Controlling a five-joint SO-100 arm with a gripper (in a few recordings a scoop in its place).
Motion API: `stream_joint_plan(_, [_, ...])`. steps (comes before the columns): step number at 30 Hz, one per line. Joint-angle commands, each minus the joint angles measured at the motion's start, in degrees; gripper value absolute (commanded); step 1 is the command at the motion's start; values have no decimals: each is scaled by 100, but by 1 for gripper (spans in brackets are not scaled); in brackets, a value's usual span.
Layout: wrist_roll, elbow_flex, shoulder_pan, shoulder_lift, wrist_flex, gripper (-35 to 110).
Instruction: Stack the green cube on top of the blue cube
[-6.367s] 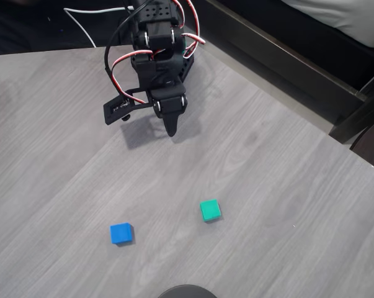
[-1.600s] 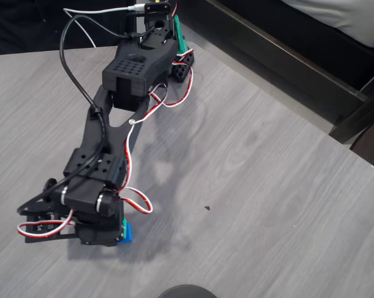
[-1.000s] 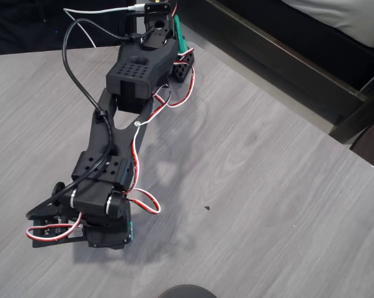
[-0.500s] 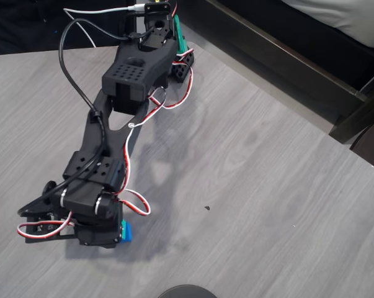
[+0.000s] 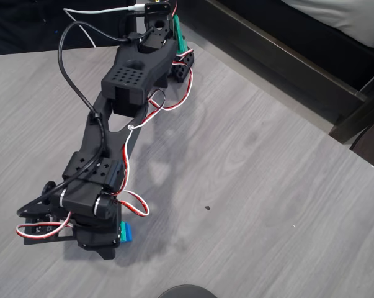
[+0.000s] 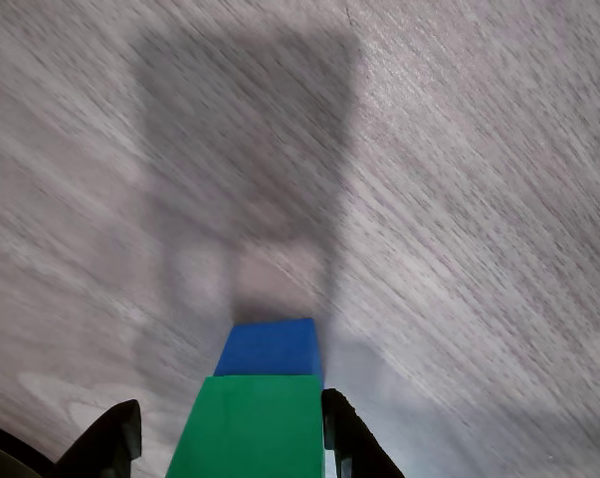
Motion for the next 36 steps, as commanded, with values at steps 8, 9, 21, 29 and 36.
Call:
stream_joint_plan(8, [9,-220,-26,527,114,28])
stream_joint_plan(9, [9,-211,-26,554,123,28])
stream_joint_plan(21, [9,18,114,1151,149,28])
stream_joint_plan(29, [-9,475,114,1512,149,27])
stream_joint_plan(36, [-35,1784,35,2602,141,25])
